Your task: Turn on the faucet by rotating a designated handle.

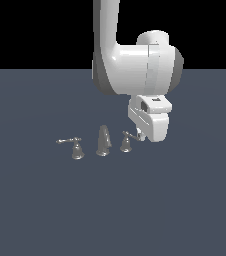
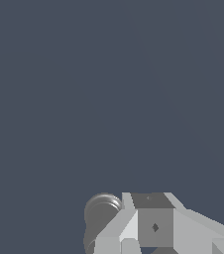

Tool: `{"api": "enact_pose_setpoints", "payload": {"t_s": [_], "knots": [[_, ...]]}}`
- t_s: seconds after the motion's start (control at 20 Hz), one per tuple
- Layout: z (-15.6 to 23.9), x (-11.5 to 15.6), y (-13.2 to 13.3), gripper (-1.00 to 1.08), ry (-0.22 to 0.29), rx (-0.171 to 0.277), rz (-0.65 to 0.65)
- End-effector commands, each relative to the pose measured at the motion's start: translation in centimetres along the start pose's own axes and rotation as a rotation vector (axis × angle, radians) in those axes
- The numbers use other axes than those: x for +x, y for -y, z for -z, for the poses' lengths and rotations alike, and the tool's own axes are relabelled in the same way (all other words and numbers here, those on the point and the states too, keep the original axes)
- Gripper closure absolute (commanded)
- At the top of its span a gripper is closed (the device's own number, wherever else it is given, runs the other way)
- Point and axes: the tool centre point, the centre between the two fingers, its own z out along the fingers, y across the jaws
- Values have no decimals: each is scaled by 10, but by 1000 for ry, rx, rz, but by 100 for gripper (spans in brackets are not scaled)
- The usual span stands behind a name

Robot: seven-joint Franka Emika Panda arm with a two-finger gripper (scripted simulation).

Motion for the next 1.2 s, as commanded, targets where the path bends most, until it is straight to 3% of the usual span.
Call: {"api": "enact_pose_setpoints", "payload": {"t_s": [0.0,0.55,0.6,0.65,1.15], "knots": [[0,-5,-1,108,1,0,3],[1,-40,-28,108,3,-11,-2],[1,-40,-28,108,3,-11,-2],[0,-20,-30,108,-3,-10,-33],[1,-80,-14,108,3,-12,-4]]}}
